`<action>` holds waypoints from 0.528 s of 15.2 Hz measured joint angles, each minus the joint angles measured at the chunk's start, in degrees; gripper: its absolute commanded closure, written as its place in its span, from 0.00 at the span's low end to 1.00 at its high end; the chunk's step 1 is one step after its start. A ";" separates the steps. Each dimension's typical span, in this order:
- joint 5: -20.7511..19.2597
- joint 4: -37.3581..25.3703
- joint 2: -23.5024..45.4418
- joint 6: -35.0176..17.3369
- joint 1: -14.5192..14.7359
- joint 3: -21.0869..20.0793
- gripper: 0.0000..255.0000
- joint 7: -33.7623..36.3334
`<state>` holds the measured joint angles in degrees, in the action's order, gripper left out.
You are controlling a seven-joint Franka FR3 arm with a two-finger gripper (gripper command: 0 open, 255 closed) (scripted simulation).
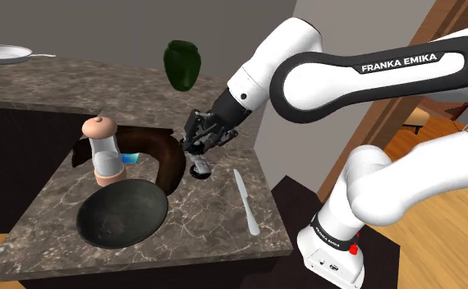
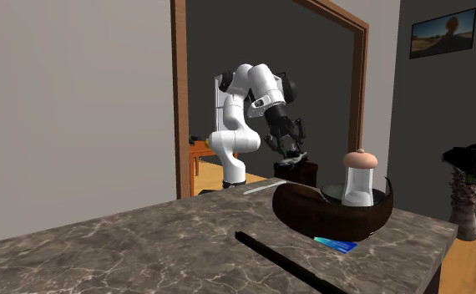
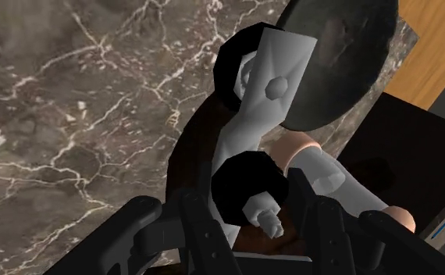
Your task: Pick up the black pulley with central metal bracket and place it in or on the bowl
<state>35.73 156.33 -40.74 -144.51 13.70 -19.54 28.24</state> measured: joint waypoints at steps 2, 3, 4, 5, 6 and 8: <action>-0.01 -2.85 4.00 -2.13 -0.27 -3.05 1.00 2.45; -0.29 -4.25 5.48 -2.74 -0.53 -4.63 1.00 3.95; -0.48 -5.40 7.18 -3.76 -0.79 -6.10 1.00 5.16; -1.06 -7.20 9.38 -4.70 -1.42 -7.83 1.00 6.66; -1.52 -8.32 11.01 -5.64 -1.86 -9.30 1.00 7.93; -3.37 -11.42 14.07 -6.66 -3.35 -12.83 1.00 11.51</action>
<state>32.36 144.91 -26.66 -151.18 10.34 -32.37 39.74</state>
